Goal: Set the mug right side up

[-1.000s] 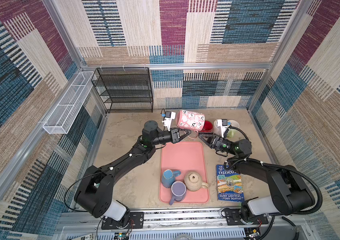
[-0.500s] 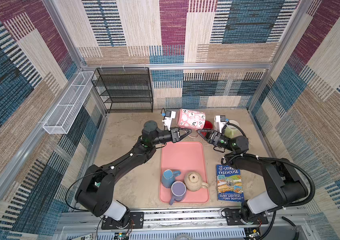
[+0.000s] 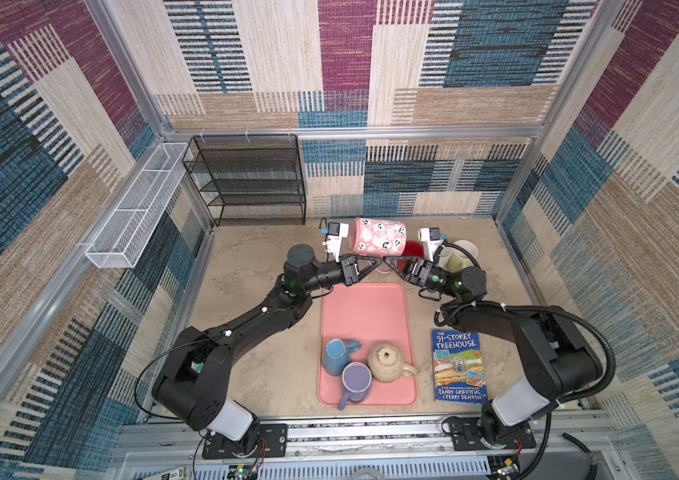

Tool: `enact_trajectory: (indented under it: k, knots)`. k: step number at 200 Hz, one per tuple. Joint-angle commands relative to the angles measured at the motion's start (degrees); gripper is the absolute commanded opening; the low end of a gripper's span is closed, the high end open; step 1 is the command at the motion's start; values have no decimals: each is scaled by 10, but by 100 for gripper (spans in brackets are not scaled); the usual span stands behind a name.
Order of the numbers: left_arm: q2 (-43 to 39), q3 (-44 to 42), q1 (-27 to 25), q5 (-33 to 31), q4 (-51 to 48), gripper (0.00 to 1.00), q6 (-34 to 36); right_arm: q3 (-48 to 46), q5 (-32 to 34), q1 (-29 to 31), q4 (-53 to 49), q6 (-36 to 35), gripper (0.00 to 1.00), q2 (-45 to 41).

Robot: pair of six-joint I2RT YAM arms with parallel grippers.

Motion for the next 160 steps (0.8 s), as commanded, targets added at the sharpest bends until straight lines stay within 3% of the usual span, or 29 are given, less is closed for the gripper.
enact_trajectory:
  k: [1, 30, 71, 137, 160]
  knots:
    - [6, -8, -4, 36, 45, 0, 19, 8, 18, 0, 90, 15, 35, 5]
    - [25, -16, -4, 42, 61, 0, 11, 10, 19, 0, 93, 19, 26, 13]
    - [51, -27, -4, 44, 86, 0, 2, 7, 17, 0, 94, 20, 0, 16]
    - [45, -28, -4, 43, 55, 0, 26, -1, 19, 0, 78, 1, 0, -1]
    - [26, -31, -4, 36, 13, 24, 56, -11, 26, 0, 52, -24, 0, -18]
